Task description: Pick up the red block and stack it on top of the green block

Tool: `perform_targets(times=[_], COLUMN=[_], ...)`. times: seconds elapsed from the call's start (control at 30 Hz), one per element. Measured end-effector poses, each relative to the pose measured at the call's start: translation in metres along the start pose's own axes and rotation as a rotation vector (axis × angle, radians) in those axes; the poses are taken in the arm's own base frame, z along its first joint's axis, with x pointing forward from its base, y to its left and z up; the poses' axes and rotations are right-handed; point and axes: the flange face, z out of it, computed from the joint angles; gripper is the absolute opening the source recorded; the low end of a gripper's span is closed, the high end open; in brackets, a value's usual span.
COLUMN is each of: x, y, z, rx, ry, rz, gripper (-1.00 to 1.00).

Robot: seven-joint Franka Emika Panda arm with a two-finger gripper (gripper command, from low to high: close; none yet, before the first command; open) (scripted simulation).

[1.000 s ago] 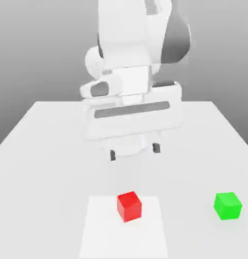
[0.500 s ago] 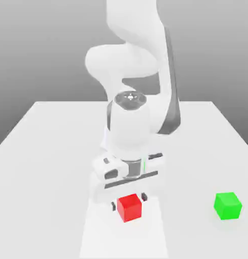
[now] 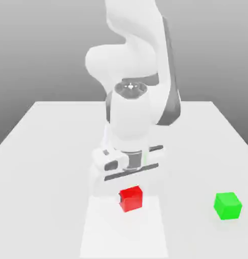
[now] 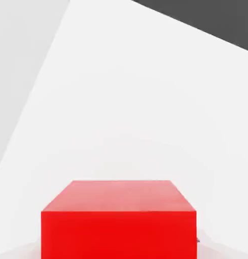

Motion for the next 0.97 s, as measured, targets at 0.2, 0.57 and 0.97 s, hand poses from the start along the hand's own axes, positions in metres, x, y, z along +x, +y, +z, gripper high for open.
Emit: perform_targets(times=[0.2, 0.57, 0.97], x=[-0.015, -0.087, -0.120], y=[-0.061, -0.204, -0.243], z=[-0.018, -0.040, 0.014], rx=[-0.006, -0.004, 0.001], ry=[-0.001, -0.002, -0.005], rz=[-0.318, -1.130, -1.386], gripper=[-1.00, -1.00, 1.00])
